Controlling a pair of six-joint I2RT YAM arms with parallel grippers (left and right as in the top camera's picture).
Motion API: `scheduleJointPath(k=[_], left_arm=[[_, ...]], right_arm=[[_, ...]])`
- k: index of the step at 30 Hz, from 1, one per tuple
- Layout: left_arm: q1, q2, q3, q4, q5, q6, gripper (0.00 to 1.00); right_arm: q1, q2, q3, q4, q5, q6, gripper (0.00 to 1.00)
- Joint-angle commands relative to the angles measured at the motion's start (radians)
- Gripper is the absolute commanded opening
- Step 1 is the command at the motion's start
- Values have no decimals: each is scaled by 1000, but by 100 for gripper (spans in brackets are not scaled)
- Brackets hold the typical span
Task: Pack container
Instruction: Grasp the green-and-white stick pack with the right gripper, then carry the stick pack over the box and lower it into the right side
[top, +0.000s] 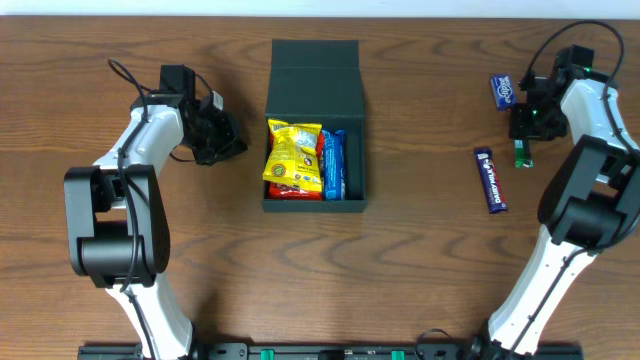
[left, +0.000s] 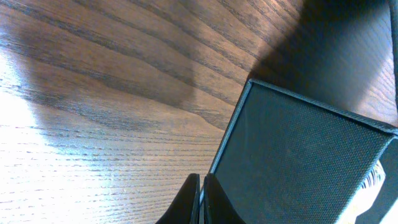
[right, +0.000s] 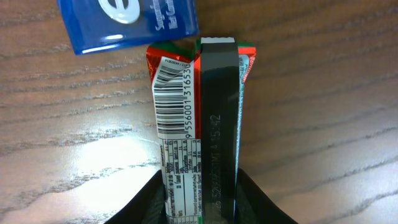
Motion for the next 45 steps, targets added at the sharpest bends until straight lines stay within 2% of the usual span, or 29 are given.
scheduleJointPath(k=[1, 7, 16, 19, 26, 33, 45], left_arm=[[4, 13, -12, -2, 0, 0, 6], [4, 13, -12, -2, -1, 4, 6], [4, 13, -12, -2, -1, 27, 6], [4, 13, -12, -2, -1, 27, 6], [4, 13, -12, -3, -1, 50, 6], [4, 13, -12, -3, -1, 59, 6], [4, 13, -12, -6, 0, 103, 6]], right_arm=[[4, 32, -9, -27, 1, 34, 28], [5, 19, 51, -111, 1, 84, 23], [63, -11, 302, -299, 1, 151, 15], [134, -27, 355, -328, -2, 208, 10], [398, -31, 366, -348, -54, 283, 8], [610, -31, 367, -386, -29, 434, 13], [787, -31, 356, -438, 24, 714, 11]])
